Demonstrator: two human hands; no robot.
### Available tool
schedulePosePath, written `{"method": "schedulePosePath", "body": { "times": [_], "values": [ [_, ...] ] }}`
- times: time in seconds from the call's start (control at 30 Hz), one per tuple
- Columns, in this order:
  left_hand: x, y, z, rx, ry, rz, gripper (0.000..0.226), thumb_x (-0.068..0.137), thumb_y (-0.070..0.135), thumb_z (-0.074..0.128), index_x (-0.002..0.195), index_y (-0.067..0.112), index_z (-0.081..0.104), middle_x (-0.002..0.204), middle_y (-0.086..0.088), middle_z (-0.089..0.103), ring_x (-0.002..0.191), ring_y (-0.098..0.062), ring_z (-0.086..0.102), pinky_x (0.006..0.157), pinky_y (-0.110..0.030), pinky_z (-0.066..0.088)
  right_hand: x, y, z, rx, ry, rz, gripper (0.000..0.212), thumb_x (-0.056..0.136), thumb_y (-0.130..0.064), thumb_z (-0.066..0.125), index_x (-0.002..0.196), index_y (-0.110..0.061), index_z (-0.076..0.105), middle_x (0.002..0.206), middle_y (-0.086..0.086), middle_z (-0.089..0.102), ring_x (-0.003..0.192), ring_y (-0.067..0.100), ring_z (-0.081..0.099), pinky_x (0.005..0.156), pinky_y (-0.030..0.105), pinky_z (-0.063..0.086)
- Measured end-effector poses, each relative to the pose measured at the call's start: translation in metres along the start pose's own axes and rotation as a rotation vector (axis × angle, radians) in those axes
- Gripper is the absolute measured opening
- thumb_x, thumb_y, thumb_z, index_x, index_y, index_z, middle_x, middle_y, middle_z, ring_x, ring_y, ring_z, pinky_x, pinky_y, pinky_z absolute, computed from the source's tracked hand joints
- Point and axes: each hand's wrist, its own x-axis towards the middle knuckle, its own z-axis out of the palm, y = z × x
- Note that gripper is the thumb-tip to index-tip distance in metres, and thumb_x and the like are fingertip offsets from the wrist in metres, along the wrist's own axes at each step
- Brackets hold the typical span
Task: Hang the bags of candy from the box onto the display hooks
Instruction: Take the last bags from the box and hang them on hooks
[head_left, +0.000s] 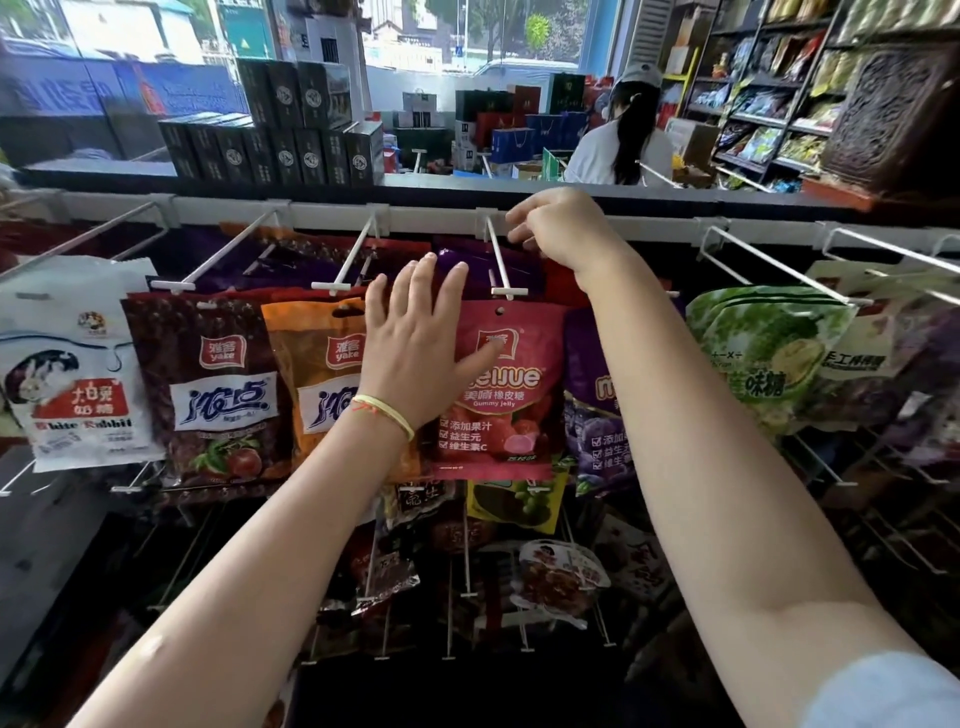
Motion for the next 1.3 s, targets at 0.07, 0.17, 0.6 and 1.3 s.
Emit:
{"method": "schedulePosePath", "body": {
  "times": [0.07, 0.17, 0.6, 1.3],
  "values": [
    [0.007, 0.000, -0.003, -0.018, -0.026, -0.014, 0.086, 0.088, 0.071, 0.050, 0.153, 0.016, 0.032, 0.155, -0.015, 0.037, 0.145, -0.032, 0.033, 0.120, -0.055, 0.015, 0.006, -0.004, 0.005, 0.037, -0.106, 0.104, 0.038, 0.106, -0.030, 0.034, 0.133, -0.013, 0.055, 0.100, 0.004, 0.075, 0.092, 0.019, 0.064, 0.096, 0.036, 0.048],
    [0.014, -0.002, -0.007, -0.009, -0.060, -0.019, 0.084, 0.087, 0.070, 0.050, 0.150, 0.016, 0.036, 0.138, -0.010, 0.053, 0.130, -0.030, 0.047, 0.116, -0.050, 0.024, 0.012, -0.003, 0.013, 0.040, -0.191, 0.185, 0.070, 0.104, -0.061, 0.016, 0.156, -0.016, 0.030, 0.105, 0.002, 0.074, 0.117, 0.031, 0.056, 0.116, 0.049, 0.026],
    [0.012, -0.006, -0.003, -0.120, 0.009, 0.036, 0.064, 0.085, 0.050, 0.064, 0.136, 0.013, 0.050, 0.117, -0.007, 0.059, 0.113, -0.029, 0.056, 0.105, -0.044, 0.035, 0.027, 0.004, 0.017, 0.091, -0.334, 0.128, 0.089, 0.096, -0.074, 0.009, 0.160, -0.012, 0.018, 0.089, 0.012, 0.077, 0.117, 0.026, 0.062, 0.116, 0.043, 0.032],
    [0.015, -0.005, 0.004, -0.084, -0.027, 0.030, 0.056, 0.090, 0.056, 0.053, 0.128, 0.016, 0.058, 0.111, -0.004, 0.060, 0.107, -0.027, 0.056, 0.105, -0.046, 0.033, 0.060, 0.016, 0.027, -0.071, -0.161, 0.119, 0.088, 0.100, -0.068, 0.009, 0.118, -0.007, 0.069, 0.115, 0.004, 0.071, 0.092, 0.013, 0.060, 0.094, 0.036, 0.034]
  ]
}}
